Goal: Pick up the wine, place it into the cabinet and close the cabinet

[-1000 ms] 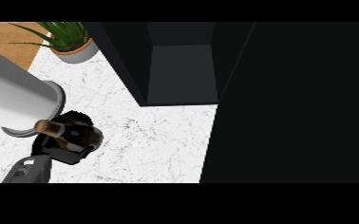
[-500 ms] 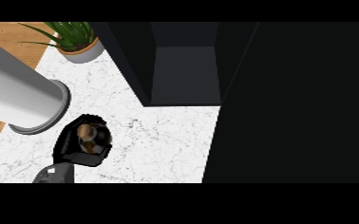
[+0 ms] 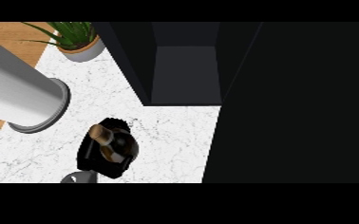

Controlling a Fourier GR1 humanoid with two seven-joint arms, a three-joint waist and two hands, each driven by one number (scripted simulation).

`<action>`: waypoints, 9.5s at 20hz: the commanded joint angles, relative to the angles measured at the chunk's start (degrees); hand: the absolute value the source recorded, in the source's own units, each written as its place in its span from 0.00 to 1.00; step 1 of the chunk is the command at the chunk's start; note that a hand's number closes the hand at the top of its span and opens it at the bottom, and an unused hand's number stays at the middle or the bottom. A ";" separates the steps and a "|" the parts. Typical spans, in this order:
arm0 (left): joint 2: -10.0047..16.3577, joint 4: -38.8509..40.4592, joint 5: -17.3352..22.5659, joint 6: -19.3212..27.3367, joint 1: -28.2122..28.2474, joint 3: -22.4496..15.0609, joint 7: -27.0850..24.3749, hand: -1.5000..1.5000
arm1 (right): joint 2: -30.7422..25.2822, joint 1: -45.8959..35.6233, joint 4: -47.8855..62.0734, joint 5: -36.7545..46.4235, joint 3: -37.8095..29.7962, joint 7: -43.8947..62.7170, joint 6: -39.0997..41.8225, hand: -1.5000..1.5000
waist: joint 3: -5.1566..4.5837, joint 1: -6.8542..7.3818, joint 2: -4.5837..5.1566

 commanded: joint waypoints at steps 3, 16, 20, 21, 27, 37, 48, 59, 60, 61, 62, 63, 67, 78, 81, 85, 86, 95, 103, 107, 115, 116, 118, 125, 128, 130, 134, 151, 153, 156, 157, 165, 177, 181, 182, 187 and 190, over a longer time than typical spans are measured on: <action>-2.63 -14.19 4.55 3.82 3.81 -7.88 9.66 1.00 | -2.55 5.89 -10.67 1.97 0.98 -0.42 0.35 0.00 | -0.05 -0.19 0.07; -2.71 -24.45 4.78 24.03 0.10 -18.92 17.61 1.00 | -3.02 8.89 -7.35 -1.67 -0.96 -6.24 1.41 0.00 | -0.10 -0.44 0.52; -2.72 -27.71 1.83 27.98 0.20 -19.24 20.61 1.00 | -5.15 8.78 -12.47 1.63 0.08 -1.30 0.69 0.00 | -0.17 -0.61 0.37; -2.72 -25.40 3.15 31.08 -2.35 -20.54 20.20 1.00 | -6.13 12.45 -12.59 0.50 0.73 -5.32 1.19 0.00 | -0.12 -1.15 0.38; -2.40 -16.67 0.89 29.82 -6.63 -16.27 16.82 1.00 | -6.23 10.90 -15.52 1.68 1.84 -1.57 -0.14 0.00 | -0.26 -1.56 0.35; -2.71 -5.62 3.79 35.20 -19.88 -19.70 19.07 1.00 | -5.59 14.30 -11.73 -1.32 1.02 -9.61 1.42 0.00 | -0.15 -1.69 0.53; -2.72 9.23 11.65 35.66 -31.06 -18.14 14.14 1.00 | -7.43 15.40 -13.60 -3.95 -1.99 -10.31 2.86 0.00 | -0.19 -2.27 0.74; -2.72 25.28 18.06 41.65 -44.49 -20.87 12.84 1.00 | -5.76 16.39 -11.73 -6.18 0.03 -14.40 3.81 0.00 | -0.15 -4.73 1.18; -2.72 28.59 17.02 39.91 -44.13 -20.63 10.26 1.00 | -5.09 16.42 -9.48 -4.60 1.61 -15.18 3.70 0.00 | -0.18 -4.12 1.26; -2.72 28.66 17.25 42.59 -45.67 -22.83 12.02 1.00 | -5.14 15.06 -9.49 -5.01 1.16 -15.83 4.57 0.00 | -0.17 -4.17 1.21; -2.72 31.73 16.76 41.47 -47.37 -20.73 12.05 1.00 | -4.90 14.54 -8.99 -6.18 -0.06 -15.36 4.56 0.00 | -0.17 -3.88 1.44; -2.72 31.22 18.60 42.89 -46.45 -21.98 12.71 1.00 | -5.10 15.79 -9.31 -7.50 -1.14 -15.88 4.68 0.00 | -0.14 -4.01 1.31; -2.72 36.25 21.10 43.14 -50.18 -19.68 12.67 1.00 | -5.29 16.52 -8.20 -5.70 0.63 -18.03 5.60 0.00 | -0.20 -5.50 1.71; -1.09 45.65 22.86 41.09 -57.42 -13.21 11.25 1.00 | -5.83 20.03 -8.13 -7.89 0.93 -20.79 7.13 0.00 | -0.15 -6.03 2.17; -1.05 47.88 21.96 42.39 -56.71 -13.16 7.71 1.00 | -4.82 20.05 -7.03 -6.41 2.14 -22.56 6.86 0.00 | -0.20 -6.20 2.31; 1.10 49.94 21.18 42.75 -57.21 -13.10 6.34 1.00 | -5.99 21.16 -8.21 -6.39 2.83 -23.18 7.77 0.00 | -0.24 -6.82 2.39; 0.34 50.26 20.62 44.02 -60.39 -13.50 8.22 0.00 | -5.34 19.50 -7.19 -6.55 2.21 -23.31 7.91 0.00 | -0.23 -6.36 2.43; 1.50 53.81 18.64 48.56 -60.38 -14.19 4.59 0.00 | -5.59 20.28 -6.60 -8.06 2.03 -24.85 9.32 0.00 | -0.26 -7.33 3.11; 3.89 52.59 19.68 41.36 -63.50 -12.77 4.93 0.00 | -5.69 20.30 -6.52 -7.13 2.25 -26.26 9.90 0.00 | -0.35 -7.48 3.07; 0.85 50.65 22.79 38.99 -63.21 -9.44 2.18 1.00 | -6.13 21.92 -5.65 -8.54 0.97 -27.28 10.15 0.00 | -0.22 -7.06 2.73; -0.27 48.60 24.06 28.68 -63.95 -7.77 0.03 1.00 | -6.40 22.30 -8.71 -7.52 0.77 -23.85 8.57 0.00 | -0.28 -4.51 1.85; -0.83 48.24 23.68 28.77 -63.67 -8.17 0.15 0.00 | -8.35 23.61 -12.03 -8.17 -0.07 -22.09 8.96 0.00 | -0.25 -3.76 1.30; -1.67 48.64 23.81 28.22 -63.74 -7.74 -0.07 0.00 | -7.89 24.78 -10.51 -6.84 0.61 -25.57 9.01 0.00 | -0.18 -4.15 1.31; -2.66 47.46 24.33 27.70 -64.74 -7.05 2.51 0.00 | -8.28 24.04 -13.13 -6.81 -0.82 -19.71 6.85 0.00 | -0.24 -2.46 0.88; -2.69 45.10 23.92 27.10 -62.22 -8.63 2.98 0.00 | -8.85 25.76 -12.76 -7.42 -1.91 -21.81 6.82 0.00 | -0.16 -1.66 0.42; -2.70 44.11 24.44 27.73 -62.16 -8.27 3.32 0.00 | -9.78 29.59 -12.39 -7.23 -0.67 -26.70 7.50 0.00 | -0.09 -2.20 0.26; -2.71 39.91 25.49 22.83 -58.17 -9.47 3.02 0.00 | -8.30 26.39 -11.35 -5.57 -0.66 -22.74 6.01 0.00 | -0.19 -1.14 0.26; -2.72 8.12 30.69 26.13 -31.67 -23.82 9.87 0.00 | -10.72 28.70 -12.10 -6.76 -2.55 -23.75 5.36 0.00 | -0.10 0.90 -0.59; -1.70 3.78 30.35 24.20 -26.17 -25.54 10.95 0.00 | -9.30 27.24 -10.74 -6.89 -2.47 -23.07 4.42 0.00 | -0.13 1.57 -0.55; -0.93 -1.98 29.77 27.38 -22.52 -26.59 12.53 0.00 | -11.39 27.39 -14.41 -4.84 -1.80 -20.60 4.58 0.00 | -0.19 0.79 -0.35; -0.99 -5.82 29.02 28.50 -20.25 -27.78 12.50 0.00 | -10.62 27.35 -12.54 -5.56 -2.29 -22.52 4.56 0.00 | -0.14 0.85 -0.29; 5.96 -21.47 31.25 24.56 -4.90 -28.88 14.77 0.00 | -12.73 27.60 -12.25 -5.80 -3.08 -22.17 6.23 0.00 | -0.16 0.44 0.06; 12.76 -31.26 32.32 22.76 3.33 -24.51 13.80 0.00 | -19.79 26.84 -12.02 -9.34 4.43 -24.07 18.73 0.00 | -0.18 0.47 0.12; 17.05 -31.08 33.08 17.27 7.41 -21.12 9.68 0.00 | -21.23 24.98 -12.52 -7.72 7.81 -25.69 22.83 1.00 | -0.26 0.55 0.25; 18.28 -31.49 34.91 16.96 6.69 -19.21 11.61 0.00 | -21.07 24.91 -11.76 -7.80 8.99 -26.28 23.63 1.00 | -0.23 0.42 0.30; 20.35 -30.39 35.83 13.93 8.56 -16.24 10.43 0.00 | -21.15 24.43 -14.92 -7.70 8.05 -25.28 22.96 1.00 | -0.27 0.07 0.34; 23.96 -31.49 38.38 11.26 8.91 -12.20 11.47 0.00 | -19.00 23.23 -13.33 -5.10 10.99 -24.52 22.46 1.00 | -0.28 0.08 0.20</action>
